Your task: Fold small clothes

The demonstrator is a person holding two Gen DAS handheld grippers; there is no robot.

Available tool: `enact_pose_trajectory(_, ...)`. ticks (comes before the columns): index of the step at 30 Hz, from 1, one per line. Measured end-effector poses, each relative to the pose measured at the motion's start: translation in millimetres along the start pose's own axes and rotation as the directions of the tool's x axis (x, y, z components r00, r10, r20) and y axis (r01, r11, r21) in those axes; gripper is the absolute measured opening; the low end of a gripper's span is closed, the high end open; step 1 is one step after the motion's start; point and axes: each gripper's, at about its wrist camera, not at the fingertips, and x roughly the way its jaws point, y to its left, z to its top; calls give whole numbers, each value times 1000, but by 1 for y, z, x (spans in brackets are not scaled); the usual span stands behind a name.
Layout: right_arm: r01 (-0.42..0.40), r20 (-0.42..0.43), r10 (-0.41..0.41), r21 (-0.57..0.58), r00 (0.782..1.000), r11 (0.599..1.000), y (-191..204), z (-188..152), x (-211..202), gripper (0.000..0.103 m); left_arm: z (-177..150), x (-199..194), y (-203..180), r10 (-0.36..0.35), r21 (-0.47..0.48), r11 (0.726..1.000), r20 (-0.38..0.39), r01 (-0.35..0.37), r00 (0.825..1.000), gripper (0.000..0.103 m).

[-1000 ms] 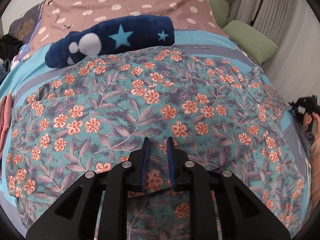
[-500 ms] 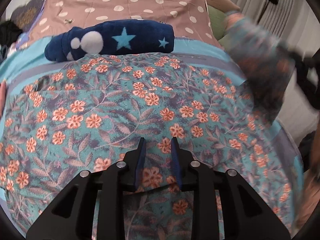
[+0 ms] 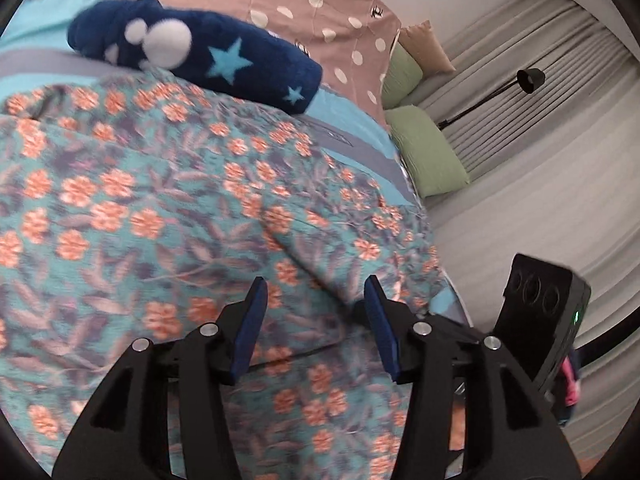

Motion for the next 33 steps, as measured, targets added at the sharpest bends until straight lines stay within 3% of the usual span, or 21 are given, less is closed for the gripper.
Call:
enact_pose_trajectory(1,4,3,-4,-12,1000,1000,2,-1,1,8,2,3,-2,1,-1,1000,-6,-1,1000,63)
enact_pose_trajectory(4,0,6,1,-53,1000,999,10,-2,4,12,4,9,-2,1,-3,1000,-14,-1,1000,64)
enact_pose_trajectory(9,13,-16,-15,-106,1000,994,16,-7,12,12,9,21,12,-45,-100,994,-52,39,998,64)
enact_pose_trajectory(16,18,-1,-18,-133,1000,991,22,-11,9,12,16,38,11,-56,-138,989,-70,46,996,64)
enact_pose_trajectory(18,24,3,-24,-161,1000,987,27,-12,8,12,19,41,10,-51,-133,990,-79,41,996,54)
enact_pose_trajectory(19,25,3,-25,-174,1000,984,29,-13,8,12,20,43,9,-48,-128,991,-90,36,995,35)
enact_pose_trajectory(20,26,3,-26,-190,1000,981,33,-14,8,12,19,45,9,-45,-124,992,-105,32,993,6)
enact_pose_trajectory(24,27,-1,-28,-204,1000,979,35,-16,4,16,20,43,4,-11,-98,995,-99,2,995,3)
enact_pose_trajectory(27,39,22,-35,-198,999,980,29,-13,-10,36,26,25,-8,-26,-59,998,-56,23,998,3)
enact_pose_trajectory(32,200,95,-189,-128,977,971,-9,-4,-46,46,51,-32,-45,-49,72,996,82,43,995,3)
enact_pose_trajectory(33,233,102,-223,-98,969,968,-17,-3,-51,57,55,-44,-50,-50,89,995,107,41,993,3)
